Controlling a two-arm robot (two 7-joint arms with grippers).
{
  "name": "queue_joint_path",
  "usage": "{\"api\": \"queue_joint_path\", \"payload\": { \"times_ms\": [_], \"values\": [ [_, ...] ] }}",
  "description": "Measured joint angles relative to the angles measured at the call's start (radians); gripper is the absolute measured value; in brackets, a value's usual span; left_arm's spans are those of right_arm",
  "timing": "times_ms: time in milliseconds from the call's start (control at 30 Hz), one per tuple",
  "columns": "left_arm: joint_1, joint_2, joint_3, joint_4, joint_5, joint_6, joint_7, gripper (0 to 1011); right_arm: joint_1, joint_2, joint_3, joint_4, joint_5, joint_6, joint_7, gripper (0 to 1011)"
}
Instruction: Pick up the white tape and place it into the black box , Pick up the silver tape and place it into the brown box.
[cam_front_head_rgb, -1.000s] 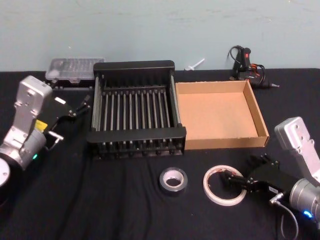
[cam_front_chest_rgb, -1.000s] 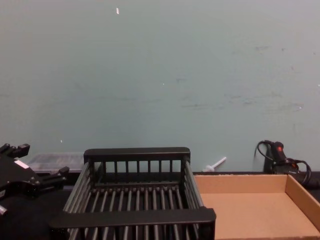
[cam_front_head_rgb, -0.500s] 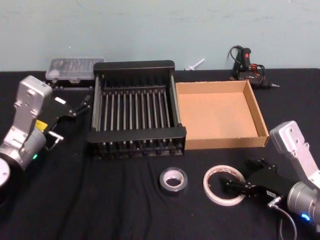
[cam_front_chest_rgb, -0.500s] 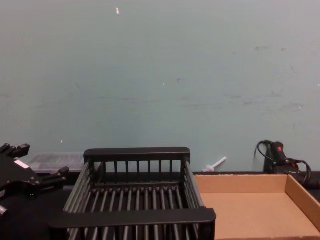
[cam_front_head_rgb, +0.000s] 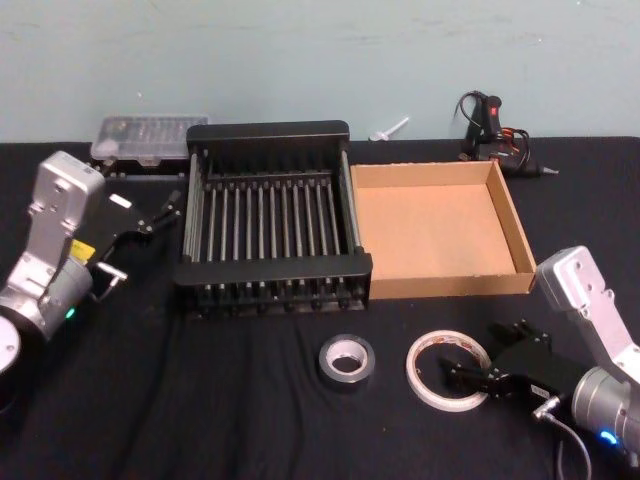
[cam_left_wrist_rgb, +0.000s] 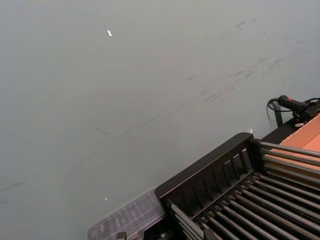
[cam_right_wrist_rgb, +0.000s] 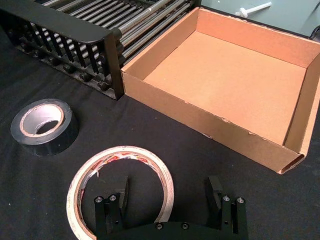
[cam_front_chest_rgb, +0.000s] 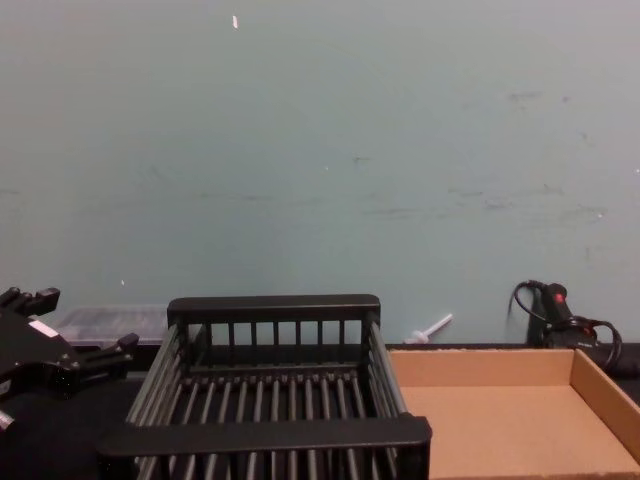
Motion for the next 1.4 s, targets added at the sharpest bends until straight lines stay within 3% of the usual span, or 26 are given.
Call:
{"api": "queue_joint_path", "payload": {
  "times_ms": [633, 1067, 1400],
  "values": [
    [0.000, 0.000, 0.000, 0.000, 0.000, 0.000, 0.000, 1001, -0.002, -0.005, 0.003, 0.000, -0.013, 0.000, 0.004, 993],
    [0.000, 0.000, 0.000, 0.000, 0.000, 0.000, 0.000, 1001, -0.002, -0.005, 0.002, 0.000, -0.011, 0.000, 0.003, 674],
    [0.000, 0.000, 0.000, 0.000, 0.000, 0.000, 0.000, 1001, -0.002, -0.005, 0.002, 0.000, -0.010, -0.001, 0.002, 327]
  ]
}}
